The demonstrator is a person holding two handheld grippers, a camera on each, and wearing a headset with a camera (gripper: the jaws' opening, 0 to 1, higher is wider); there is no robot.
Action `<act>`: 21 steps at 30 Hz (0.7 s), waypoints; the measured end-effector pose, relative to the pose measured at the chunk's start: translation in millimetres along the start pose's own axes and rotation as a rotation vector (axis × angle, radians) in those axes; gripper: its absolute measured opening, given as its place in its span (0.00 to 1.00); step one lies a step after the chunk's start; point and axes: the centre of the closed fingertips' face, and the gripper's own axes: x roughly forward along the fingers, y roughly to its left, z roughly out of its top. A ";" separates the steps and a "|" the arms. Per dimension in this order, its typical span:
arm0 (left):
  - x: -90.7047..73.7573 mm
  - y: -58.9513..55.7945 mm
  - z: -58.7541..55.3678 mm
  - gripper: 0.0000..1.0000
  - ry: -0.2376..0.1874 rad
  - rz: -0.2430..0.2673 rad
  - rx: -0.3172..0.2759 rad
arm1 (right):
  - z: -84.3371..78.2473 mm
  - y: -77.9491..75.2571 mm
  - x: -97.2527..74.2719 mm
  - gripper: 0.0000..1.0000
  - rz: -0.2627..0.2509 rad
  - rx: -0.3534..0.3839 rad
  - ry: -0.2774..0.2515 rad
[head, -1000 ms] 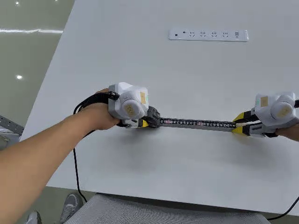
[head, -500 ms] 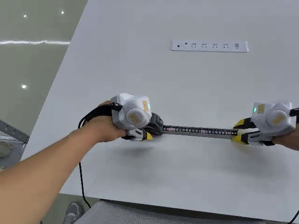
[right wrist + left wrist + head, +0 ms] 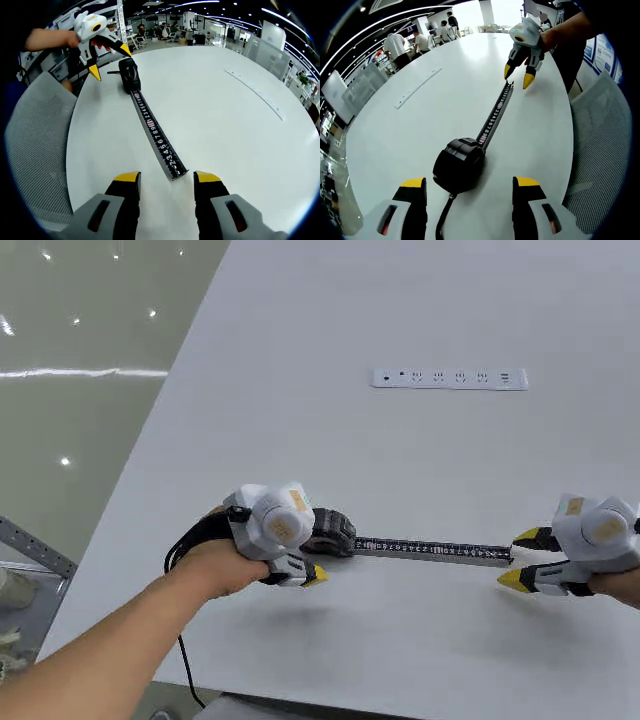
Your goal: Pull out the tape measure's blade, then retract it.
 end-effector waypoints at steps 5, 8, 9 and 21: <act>-10.5 -5.7 -2.2 0.69 -0.014 0.022 -0.054 | 1.8 6.2 -11.7 0.45 -0.026 0.041 -0.025; -16.9 -4.4 -2.4 0.71 -0.038 0.062 -0.083 | 3.4 9.0 -18.8 0.49 -0.042 0.069 -0.044; -19.6 -4.7 -5.9 0.71 -0.030 0.070 -0.106 | 3.4 9.9 -22.0 0.51 -0.049 0.086 -0.049; -43.7 -18.3 -19.4 0.77 -0.064 0.126 -0.264 | 7.6 28.5 -53.9 0.66 -0.113 0.225 -0.145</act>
